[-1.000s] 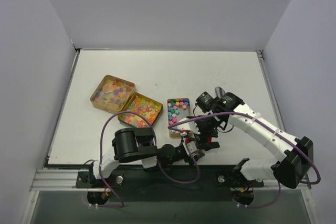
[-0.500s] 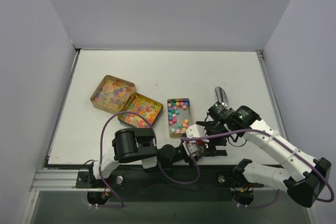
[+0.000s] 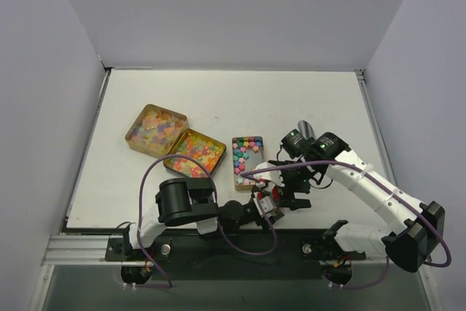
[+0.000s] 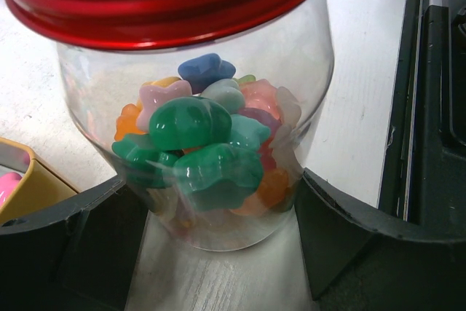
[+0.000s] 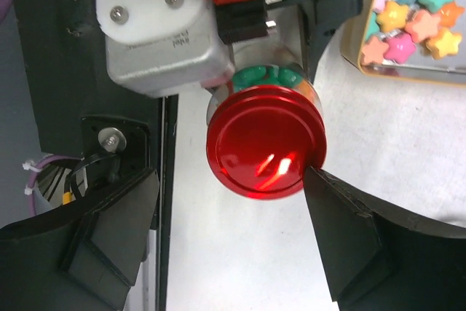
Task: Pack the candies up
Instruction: Screw the bottle lid onto the packing bottle.
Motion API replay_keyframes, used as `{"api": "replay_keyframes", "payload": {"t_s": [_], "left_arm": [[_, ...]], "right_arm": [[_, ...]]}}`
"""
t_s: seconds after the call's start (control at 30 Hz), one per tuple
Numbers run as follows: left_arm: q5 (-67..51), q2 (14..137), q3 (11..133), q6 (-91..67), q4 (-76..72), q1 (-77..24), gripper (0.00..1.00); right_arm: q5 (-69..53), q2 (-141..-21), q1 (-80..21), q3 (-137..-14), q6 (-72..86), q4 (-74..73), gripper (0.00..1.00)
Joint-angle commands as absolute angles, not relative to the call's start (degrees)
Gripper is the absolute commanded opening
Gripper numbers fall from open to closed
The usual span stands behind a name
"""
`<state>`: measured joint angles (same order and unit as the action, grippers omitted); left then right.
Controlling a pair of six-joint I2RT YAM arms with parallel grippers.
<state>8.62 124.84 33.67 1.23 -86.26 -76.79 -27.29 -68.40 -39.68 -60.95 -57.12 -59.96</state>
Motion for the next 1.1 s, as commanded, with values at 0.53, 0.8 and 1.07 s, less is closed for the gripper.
{"api": "replay_keyframes", "payload": {"t_s": [0.53,0.8,1.07], "left_arm": [[8.9,127.0,31.6,2.0,-94.0,-76.3,0.00],[9.8,126.9,31.6,1.7,-93.0,-75.9,0.00],[10.1,127.1,31.9,0.7,-92.3,-75.9,0.00]], "right_arm": [[-29.1,-71.2,-43.9,-57.5,-62.5,-57.8,0.84],[-25.8,-67.0,-43.0,-53.4,-60.3,-57.9,0.83],[-23.2,-61.9,-41.0,-50.2,-55.9,-59.9,0.83]]}}
